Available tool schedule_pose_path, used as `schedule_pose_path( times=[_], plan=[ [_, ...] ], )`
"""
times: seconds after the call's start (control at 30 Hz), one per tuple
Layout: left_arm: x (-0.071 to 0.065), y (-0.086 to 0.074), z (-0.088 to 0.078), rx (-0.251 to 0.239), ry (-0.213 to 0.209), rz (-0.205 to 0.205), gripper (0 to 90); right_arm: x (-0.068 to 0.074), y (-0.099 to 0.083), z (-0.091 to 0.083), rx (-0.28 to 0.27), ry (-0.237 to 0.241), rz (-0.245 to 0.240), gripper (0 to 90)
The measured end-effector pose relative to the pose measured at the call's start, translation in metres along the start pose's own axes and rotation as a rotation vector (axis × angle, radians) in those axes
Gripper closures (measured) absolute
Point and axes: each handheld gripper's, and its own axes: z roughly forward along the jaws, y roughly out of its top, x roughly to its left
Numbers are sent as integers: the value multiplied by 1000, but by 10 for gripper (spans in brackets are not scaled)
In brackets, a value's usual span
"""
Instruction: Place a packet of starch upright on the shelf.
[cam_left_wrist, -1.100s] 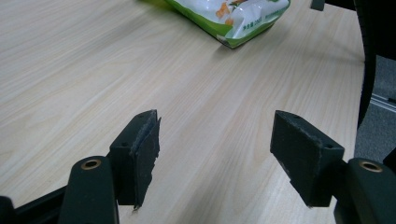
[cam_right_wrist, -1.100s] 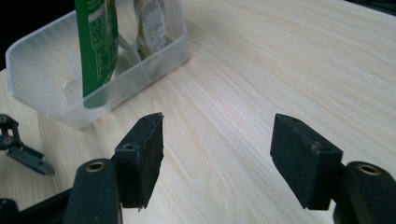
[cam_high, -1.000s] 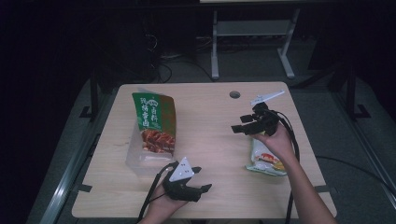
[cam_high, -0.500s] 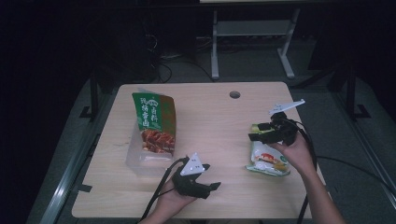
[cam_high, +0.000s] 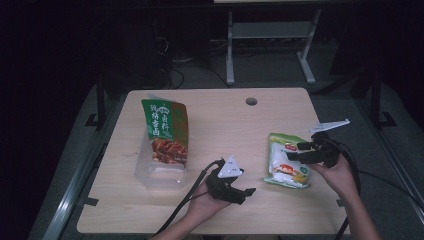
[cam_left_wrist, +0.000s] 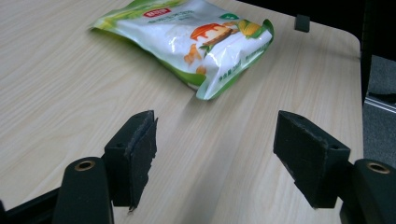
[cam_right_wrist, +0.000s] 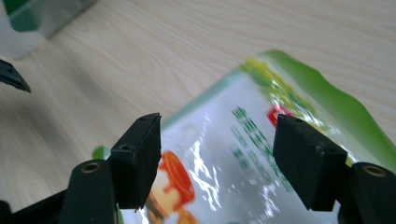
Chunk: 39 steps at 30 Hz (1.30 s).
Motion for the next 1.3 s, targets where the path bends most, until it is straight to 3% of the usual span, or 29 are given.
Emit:
schedule_pose_path(
  times=[0.27, 0.6, 0.63, 0.83, 0.97, 1.13, 1.23, 1.3],
  plan=[
    [4, 12, 20, 5, -5, -1, 315, -20, -26, -3, 22, -25, 53, 319],
    [13, 28, 45, 20, -18, -18, 318, -44, -44, -2, 54, -59, 104, 321],
    [13, 30, 48, 24, -21, -18, 318, -47, -47, -1, 59, -61, 126, 321],
    [14, 34, 64, 37, -34, -33, 317, -59, -55, 6, 58, -4, 203, 328],
    [14, 35, 70, 51, -38, -35, 317, -63, -60, 9, 31, 87, 244, 481],
    [17, 35, 73, 54, -38, -49, 316, -60, -63, 10, 21, 145, 262, 693],
    [17, 34, 74, 58, -39, -52, 316, -52, -61, 9, 29, 106, 207, 769],
    [18, 34, 75, 57, -42, -56, 316, -51, -61, 9, 35, 104, 196, 792]
  ],
)
